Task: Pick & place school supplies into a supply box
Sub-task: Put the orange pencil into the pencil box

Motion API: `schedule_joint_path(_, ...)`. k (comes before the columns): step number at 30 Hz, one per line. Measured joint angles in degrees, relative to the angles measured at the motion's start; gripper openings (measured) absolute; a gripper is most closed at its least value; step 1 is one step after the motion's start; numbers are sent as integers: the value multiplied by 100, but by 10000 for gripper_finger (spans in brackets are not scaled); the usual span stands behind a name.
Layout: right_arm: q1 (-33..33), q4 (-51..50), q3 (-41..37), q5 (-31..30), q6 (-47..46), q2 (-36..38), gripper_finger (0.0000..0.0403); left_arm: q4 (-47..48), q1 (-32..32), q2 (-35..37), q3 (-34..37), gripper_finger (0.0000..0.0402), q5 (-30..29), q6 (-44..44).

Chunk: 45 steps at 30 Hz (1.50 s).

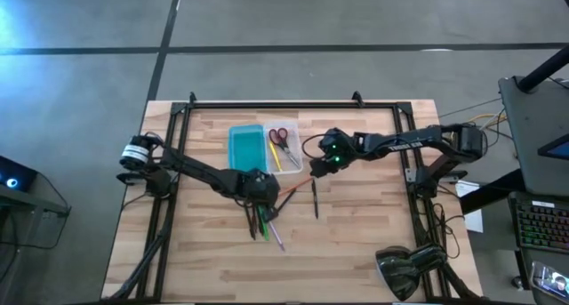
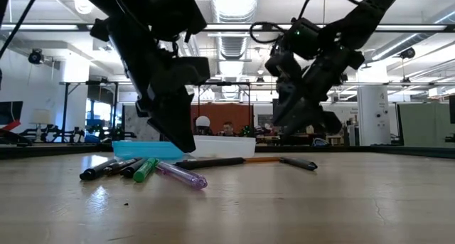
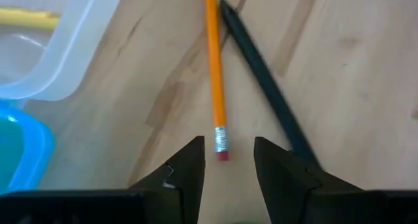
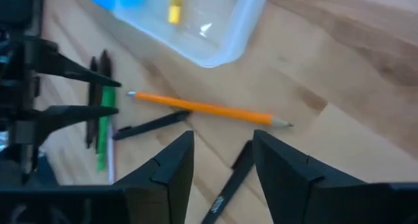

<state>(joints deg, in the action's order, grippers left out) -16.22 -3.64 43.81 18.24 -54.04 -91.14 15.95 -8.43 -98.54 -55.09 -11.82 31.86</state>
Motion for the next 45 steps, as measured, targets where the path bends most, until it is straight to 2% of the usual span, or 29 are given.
schedule_joint_path(10,-152,445,0,456,-321,-416,148,-248,150,0,93,117,-3,9)
schedule_joint_path(17,-169,319,1,478,-213,-432,144,-551,240,-153,100,117,4,-218)
schedule_joint_path(29,-167,252,0,475,-127,-526,98,-645,367,-280,103,117,186,-355)
schedule_joint_path(45,-158,465,0,400,-103,-718,96,-648,383,-278,103,117,191,-339)
